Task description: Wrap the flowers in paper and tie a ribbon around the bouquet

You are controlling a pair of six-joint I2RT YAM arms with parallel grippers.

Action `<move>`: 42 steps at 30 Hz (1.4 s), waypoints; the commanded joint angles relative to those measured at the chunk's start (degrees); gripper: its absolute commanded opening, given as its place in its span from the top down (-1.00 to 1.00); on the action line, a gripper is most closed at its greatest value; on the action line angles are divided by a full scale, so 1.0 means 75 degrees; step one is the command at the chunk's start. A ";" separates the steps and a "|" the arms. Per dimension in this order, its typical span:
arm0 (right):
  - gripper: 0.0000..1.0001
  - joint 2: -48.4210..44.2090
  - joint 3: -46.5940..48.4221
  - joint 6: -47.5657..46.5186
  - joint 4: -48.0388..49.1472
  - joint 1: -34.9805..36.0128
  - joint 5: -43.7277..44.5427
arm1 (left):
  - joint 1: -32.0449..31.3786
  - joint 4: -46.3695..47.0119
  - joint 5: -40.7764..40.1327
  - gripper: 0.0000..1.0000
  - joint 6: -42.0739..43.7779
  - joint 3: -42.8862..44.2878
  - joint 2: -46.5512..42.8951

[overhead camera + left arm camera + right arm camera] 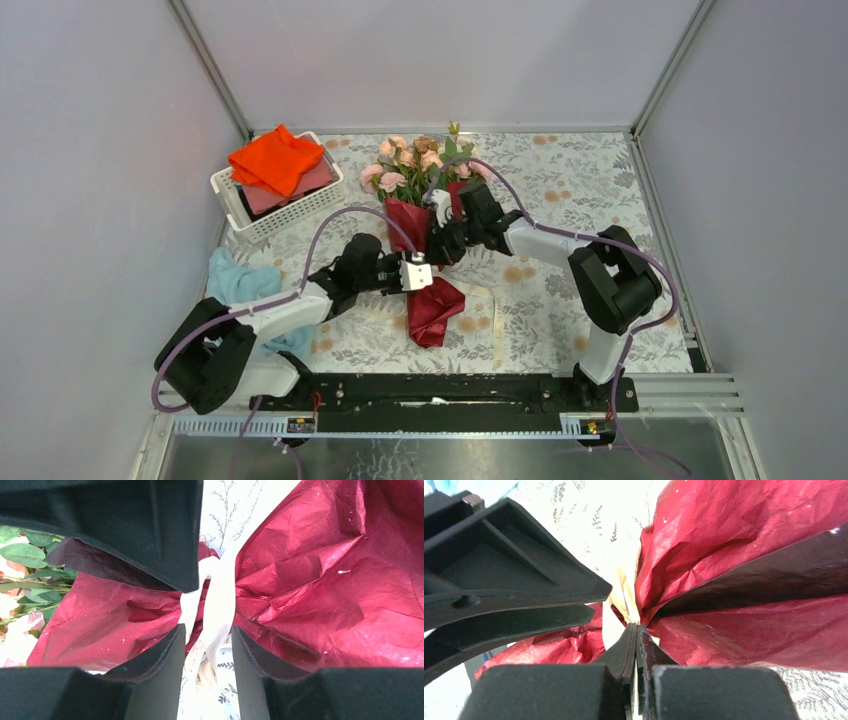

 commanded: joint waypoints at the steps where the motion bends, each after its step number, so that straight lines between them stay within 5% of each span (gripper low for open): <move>1: 1.00 -0.0615 0.0024 0.0701 0.0448 -0.0151 -0.0358 | -0.0033 0.0605 -0.0120 0.10 0.0408 0.0061 0.0186; 11: 1.00 -0.1002 -0.0375 0.1484 0.0742 -0.0150 -0.0815 | -0.0045 0.1236 -0.0298 0.32 0.0323 -0.0021 0.0516; 18: 1.00 -0.1063 -0.0742 0.1524 0.0553 -0.0138 -0.1433 | -0.0042 0.1529 -0.0389 0.96 0.0265 -0.0090 0.0599; 21: 1.00 -0.1082 -0.0687 0.1365 0.0311 -0.0149 -0.1678 | -0.0045 0.1595 -0.0389 1.00 0.0264 -0.0112 0.0644; 22: 0.96 -0.1083 -0.0613 0.1211 0.0186 -0.0144 -0.1621 | -0.0045 0.1554 -0.0380 1.00 0.0328 -0.0121 0.0651; 26: 0.28 -0.0957 0.0066 0.0348 -0.1153 -0.0273 -0.1247 | -0.0045 0.1486 -0.0300 1.00 0.0496 -0.0199 0.0653; 29: 0.16 -0.0882 0.0516 0.0139 -0.1420 -0.0619 -0.1131 | -0.0045 0.1519 -0.0329 1.00 0.0582 -0.0252 0.0640; 33: 0.15 -0.0566 0.0928 0.0503 -0.0884 -0.0846 -0.1350 | -0.0045 0.1528 -0.0312 1.00 0.0603 -0.0260 0.0646; 42: 0.54 0.0282 0.0861 0.0645 -0.0579 -0.0809 -0.1143 | -0.0045 0.1516 -0.0341 1.00 0.0539 -0.0323 0.0603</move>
